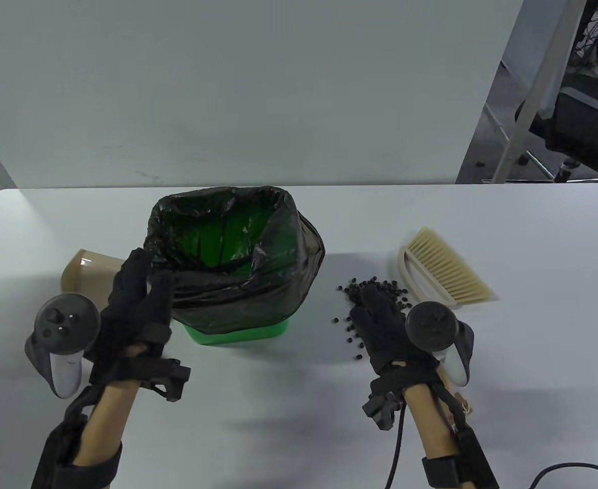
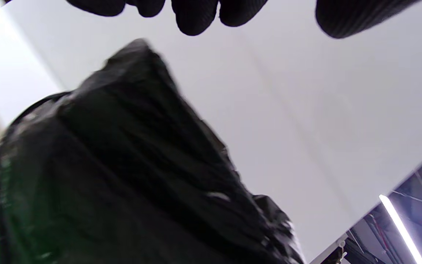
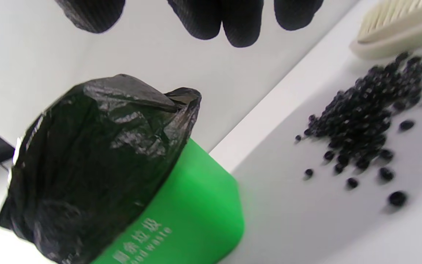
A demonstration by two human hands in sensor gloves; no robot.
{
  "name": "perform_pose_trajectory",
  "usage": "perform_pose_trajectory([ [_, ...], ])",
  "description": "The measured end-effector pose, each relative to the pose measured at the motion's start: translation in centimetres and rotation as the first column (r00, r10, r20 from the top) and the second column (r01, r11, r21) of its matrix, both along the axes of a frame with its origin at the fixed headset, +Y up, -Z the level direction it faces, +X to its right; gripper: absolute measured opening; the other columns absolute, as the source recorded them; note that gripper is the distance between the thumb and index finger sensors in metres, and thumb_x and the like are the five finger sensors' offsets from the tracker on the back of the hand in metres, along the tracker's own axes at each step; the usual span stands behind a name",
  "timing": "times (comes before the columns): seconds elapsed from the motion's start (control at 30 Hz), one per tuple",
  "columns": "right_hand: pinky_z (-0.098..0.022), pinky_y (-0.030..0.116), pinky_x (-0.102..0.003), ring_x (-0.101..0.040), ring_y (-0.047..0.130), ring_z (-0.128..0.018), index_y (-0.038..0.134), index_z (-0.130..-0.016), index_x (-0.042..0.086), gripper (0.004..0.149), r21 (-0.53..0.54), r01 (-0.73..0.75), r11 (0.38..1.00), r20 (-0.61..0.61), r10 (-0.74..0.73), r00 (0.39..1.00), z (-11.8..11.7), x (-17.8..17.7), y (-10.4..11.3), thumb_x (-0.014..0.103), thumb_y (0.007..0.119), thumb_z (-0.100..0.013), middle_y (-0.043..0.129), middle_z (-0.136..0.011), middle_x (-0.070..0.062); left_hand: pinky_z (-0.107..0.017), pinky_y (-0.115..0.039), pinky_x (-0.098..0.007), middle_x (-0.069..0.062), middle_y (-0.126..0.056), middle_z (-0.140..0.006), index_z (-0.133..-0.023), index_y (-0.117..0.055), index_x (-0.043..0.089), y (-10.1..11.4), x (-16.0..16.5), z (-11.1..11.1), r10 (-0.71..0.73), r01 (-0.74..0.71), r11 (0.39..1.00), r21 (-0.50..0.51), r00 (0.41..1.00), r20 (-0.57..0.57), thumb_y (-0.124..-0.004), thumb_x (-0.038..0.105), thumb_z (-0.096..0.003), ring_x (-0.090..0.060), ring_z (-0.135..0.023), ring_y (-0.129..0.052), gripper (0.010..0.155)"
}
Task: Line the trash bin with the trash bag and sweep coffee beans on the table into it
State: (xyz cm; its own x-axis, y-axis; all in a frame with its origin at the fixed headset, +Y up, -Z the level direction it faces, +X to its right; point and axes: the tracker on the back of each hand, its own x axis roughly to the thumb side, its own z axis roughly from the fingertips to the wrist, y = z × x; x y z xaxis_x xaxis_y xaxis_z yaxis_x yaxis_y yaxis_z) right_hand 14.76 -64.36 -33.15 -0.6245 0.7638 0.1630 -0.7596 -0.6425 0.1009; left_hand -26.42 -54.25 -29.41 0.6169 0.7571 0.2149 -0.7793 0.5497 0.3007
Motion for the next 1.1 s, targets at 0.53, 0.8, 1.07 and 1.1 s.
perform_pose_trajectory([
  [0.53, -0.057, 0.025, -0.084, -0.069, 0.026, -0.099, 0.033, -0.115, -0.002, 0.075, 0.087, -0.285, 0.955, 0.085, 0.278, 0.957, 0.6, 0.8, -3.2, 0.049, 0.052, -0.063, 0.033, -0.12, -0.036, -0.07, -0.05, -0.073, -0.013, -0.052, -0.121, -0.112, -0.049, 0.02, -8.9, 11.8, 1.4, -0.469, 0.379, 0.882, 0.28, 0.754, 0.459, -0.064, 0.059, -0.0535, -0.049, -0.111, -0.047, 0.072],
  [0.8, -0.059, 0.021, -0.084, -0.068, 0.02, -0.1, 0.022, -0.116, 0.0, 0.08, -0.154, -0.518, 0.841, 0.201, 0.54, 0.817, 1.1, 4.3, -3.6, 0.051, 0.052, -0.062, 0.02, -0.121, -0.037, -0.071, -0.043, -0.075, -0.012, -0.039, -0.125, -0.114, -0.037, 0.021, -13.1, 11.2, 0.5, -0.61, 0.626, 0.771, 0.114, 0.677, 0.412, -0.062, 0.068, -0.0515, -0.048, -0.113, -0.038, 0.082],
  [1.07, -0.062, 0.028, -0.083, -0.069, 0.029, -0.099, 0.015, -0.115, -0.002, 0.084, -0.499, -0.487, 0.717, 0.191, 0.639, 0.745, 0.2, 7.0, -6.0, 0.052, 0.052, -0.063, 0.015, -0.118, -0.043, -0.071, -0.041, -0.075, -0.012, -0.037, -0.125, -0.115, -0.035, 0.022, -13.6, 10.2, -0.4, -0.642, 0.679, 0.732, 0.06, 0.656, 0.398, -0.061, 0.068, -0.0515, -0.047, -0.113, -0.034, 0.083],
  [1.1, -0.062, 0.031, -0.083, -0.068, 0.033, -0.1, 0.016, -0.116, -0.002, 0.084, -0.524, -0.5, 0.689, 0.191, 0.668, 0.72, 0.1, 7.2, -6.3, 0.052, 0.052, -0.063, 0.016, -0.118, -0.043, -0.071, -0.041, -0.075, -0.012, -0.037, -0.125, -0.115, -0.036, 0.022, -13.8, 10.2, -0.4, -0.646, 0.685, 0.726, 0.06, 0.651, 0.399, -0.061, 0.068, -0.0514, -0.048, -0.113, -0.034, 0.083],
])
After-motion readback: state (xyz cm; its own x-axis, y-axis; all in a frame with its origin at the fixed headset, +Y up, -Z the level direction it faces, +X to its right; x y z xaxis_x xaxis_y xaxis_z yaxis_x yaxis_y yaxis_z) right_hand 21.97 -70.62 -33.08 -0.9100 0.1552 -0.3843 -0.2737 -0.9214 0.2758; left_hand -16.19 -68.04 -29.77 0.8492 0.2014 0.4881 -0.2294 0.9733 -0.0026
